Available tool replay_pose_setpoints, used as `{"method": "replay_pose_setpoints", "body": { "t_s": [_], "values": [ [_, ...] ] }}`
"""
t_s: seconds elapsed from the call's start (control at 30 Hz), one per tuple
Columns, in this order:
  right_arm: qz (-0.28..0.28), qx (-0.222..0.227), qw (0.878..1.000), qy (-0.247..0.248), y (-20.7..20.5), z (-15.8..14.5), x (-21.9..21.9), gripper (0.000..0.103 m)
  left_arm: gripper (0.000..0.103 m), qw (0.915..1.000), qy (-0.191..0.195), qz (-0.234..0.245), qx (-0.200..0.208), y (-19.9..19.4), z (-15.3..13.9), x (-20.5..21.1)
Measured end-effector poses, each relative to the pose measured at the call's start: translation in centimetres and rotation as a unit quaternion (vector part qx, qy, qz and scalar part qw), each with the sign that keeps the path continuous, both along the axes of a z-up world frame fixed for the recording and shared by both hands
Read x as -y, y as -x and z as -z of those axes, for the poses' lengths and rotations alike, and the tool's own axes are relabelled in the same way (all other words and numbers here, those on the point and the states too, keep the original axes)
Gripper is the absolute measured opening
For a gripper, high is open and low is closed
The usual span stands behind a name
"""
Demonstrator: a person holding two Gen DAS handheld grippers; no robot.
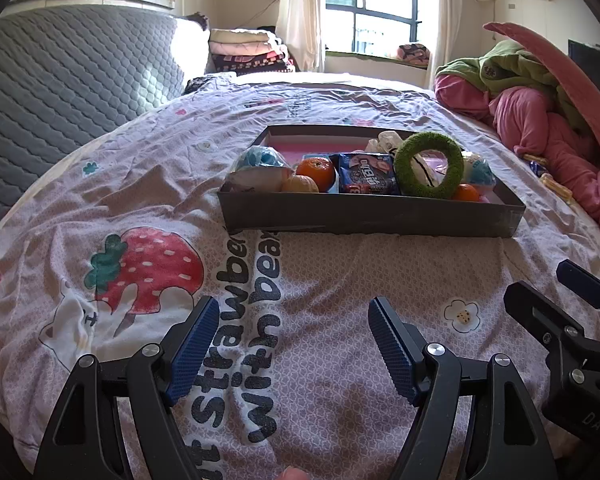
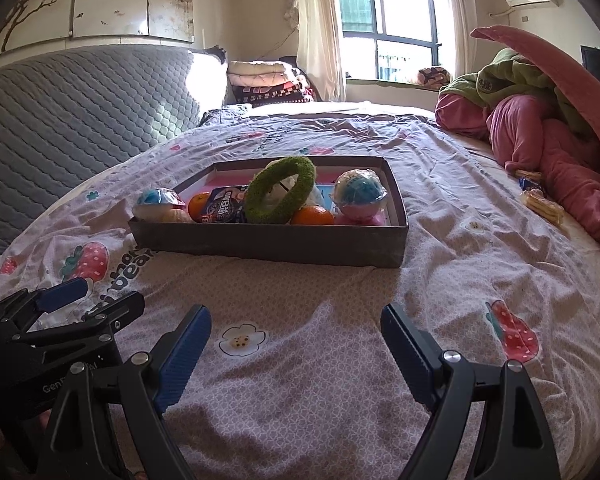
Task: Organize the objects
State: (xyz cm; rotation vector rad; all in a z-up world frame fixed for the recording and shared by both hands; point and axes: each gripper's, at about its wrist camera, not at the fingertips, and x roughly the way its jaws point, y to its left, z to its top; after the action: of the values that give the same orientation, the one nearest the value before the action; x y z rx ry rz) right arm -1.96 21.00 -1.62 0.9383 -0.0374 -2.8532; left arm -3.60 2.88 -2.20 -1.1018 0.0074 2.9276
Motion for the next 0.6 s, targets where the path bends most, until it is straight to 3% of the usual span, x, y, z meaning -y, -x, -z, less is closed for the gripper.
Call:
{"method": "replay_pose_setpoints", "body": {
  "t_s": [0.6],
  "values": [
    [-0.003,0.019,1.000,-0.009,0.0,1.4,0.2,0.086,0.078,0.9999,0.009,0.000,0.009,-0.2,0.7,-0.2]
  ]
}}
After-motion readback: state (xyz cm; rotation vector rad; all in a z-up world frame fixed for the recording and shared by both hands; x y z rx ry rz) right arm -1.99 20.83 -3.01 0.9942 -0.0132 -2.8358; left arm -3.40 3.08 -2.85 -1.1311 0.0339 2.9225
